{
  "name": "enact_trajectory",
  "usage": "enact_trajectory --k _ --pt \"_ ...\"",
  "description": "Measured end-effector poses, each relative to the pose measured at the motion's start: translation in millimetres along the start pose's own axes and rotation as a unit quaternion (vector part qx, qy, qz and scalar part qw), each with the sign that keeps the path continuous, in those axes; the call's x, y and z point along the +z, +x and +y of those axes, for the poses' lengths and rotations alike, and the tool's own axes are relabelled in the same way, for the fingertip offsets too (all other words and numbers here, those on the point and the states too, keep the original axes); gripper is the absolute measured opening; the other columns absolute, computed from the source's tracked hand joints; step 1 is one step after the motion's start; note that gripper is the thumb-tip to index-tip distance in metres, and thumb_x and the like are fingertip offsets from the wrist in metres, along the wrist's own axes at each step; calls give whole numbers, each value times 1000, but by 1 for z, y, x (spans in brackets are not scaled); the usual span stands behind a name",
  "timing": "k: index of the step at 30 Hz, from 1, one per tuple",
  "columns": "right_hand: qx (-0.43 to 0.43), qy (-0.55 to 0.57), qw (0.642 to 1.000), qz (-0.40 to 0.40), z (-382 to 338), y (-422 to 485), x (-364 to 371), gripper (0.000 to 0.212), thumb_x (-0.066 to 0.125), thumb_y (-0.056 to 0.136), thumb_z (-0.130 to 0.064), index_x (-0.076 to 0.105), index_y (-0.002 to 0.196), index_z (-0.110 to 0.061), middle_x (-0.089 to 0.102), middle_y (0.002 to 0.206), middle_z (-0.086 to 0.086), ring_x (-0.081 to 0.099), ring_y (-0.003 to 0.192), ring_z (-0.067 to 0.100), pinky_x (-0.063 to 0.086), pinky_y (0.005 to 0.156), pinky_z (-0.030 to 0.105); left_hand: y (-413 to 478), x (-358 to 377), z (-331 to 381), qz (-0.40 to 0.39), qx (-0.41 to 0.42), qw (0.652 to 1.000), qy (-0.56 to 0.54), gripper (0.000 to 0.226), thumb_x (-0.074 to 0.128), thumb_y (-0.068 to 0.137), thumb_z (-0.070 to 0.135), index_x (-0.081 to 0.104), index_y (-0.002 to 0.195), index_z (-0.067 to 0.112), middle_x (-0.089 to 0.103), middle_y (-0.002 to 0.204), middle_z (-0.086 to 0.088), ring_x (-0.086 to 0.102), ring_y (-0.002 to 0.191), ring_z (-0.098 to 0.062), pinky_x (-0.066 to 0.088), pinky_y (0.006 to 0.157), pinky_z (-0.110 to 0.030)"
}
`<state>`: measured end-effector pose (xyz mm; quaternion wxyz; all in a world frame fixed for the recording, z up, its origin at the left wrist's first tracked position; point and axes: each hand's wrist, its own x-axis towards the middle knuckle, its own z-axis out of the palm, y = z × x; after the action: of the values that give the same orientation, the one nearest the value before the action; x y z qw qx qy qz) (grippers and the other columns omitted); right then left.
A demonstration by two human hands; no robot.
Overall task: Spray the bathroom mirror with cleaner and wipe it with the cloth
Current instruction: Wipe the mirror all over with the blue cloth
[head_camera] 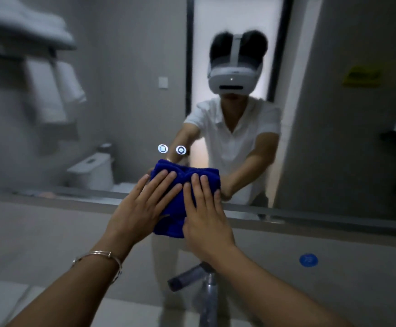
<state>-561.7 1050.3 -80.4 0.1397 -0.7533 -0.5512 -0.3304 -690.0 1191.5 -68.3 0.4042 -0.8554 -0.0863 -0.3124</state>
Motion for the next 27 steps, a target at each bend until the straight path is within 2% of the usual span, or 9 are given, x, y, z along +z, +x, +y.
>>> enact_trajectory --k 3,7,9,13,15,17,20,24,27 --pt "-25 2 1000 -7 -48 29 6 84 54 75 -39 23 145 -3 21 154 18 12 143 33 20 110 51 -36 15 -43 9 -32 999 -12 70 29 90 31 -3 149 11 -6 155 -15 -2 143 -31 2 115 -47" --pt "-42 7 999 -12 -132 79 21 77 36 79 -39 23 145 -2 18 155 18 9 145 33 19 111 50 -94 32 -120 -5 -54 999 5 86 48 83 29 -5 148 13 -9 155 -14 -8 143 -29 -1 115 -46" --pt "-43 15 999 -3 -182 109 27 70 27 82 -33 23 145 -3 17 155 16 7 145 31 17 111 50 -124 41 -167 -11 -70 997 27 82 45 85 27 -5 148 12 -8 155 -15 -9 144 -29 0 114 -46" --pt "-38 37 998 13 -278 172 24 66 29 85 -34 36 142 -4 30 152 16 17 143 28 20 110 50 -171 52 -256 -36 -95 994 36 70 24 89 36 -4 149 12 -5 155 -14 -7 144 -28 1 113 -47" --pt "-43 26 999 20 -305 203 16 65 27 87 -36 30 144 -5 22 154 14 13 144 27 16 112 48 -181 53 -297 -56 -99 992 48 76 24 89 46 -10 148 13 -11 155 -13 -9 144 -28 -1 113 -46" --pt "-76 0 997 18 -320 234 5 63 27 94 -37 9 147 -7 -1 155 12 -8 144 26 -2 113 45 -186 51 -333 -65 -119 989 56 80 26 91 52 -17 147 14 -16 154 -12 -11 143 -27 -1 113 -46" --pt "-124 4 992 25 -339 289 -21 65 24 101 -41 -17 143 -12 -30 147 6 -34 134 19 -26 105 40 -183 41 -384 -48 -165 983 58 73 5 93 57 -13 148 13 -9 156 -14 -7 144 -28 13 111 -48" --pt "-137 -25 988 65 -361 357 -59 65 18 101 -46 -12 149 -14 -22 156 6 -29 138 18 -23 109 39 -160 11 -450 -73 -201 976 40 77 20 87 55 10 145 6 22 151 -20 31 136 -35 37 100 -53" --pt "-124 -81 981 122 -352 402 -96 62 15 102 -44 -12 149 -14 -19 158 8 -20 144 21 -16 113 41 -121 -20 -498 -61 -188 978 70 77 21 86 53 14 146 7 26 150 -21 35 134 -34 38 99 -52"
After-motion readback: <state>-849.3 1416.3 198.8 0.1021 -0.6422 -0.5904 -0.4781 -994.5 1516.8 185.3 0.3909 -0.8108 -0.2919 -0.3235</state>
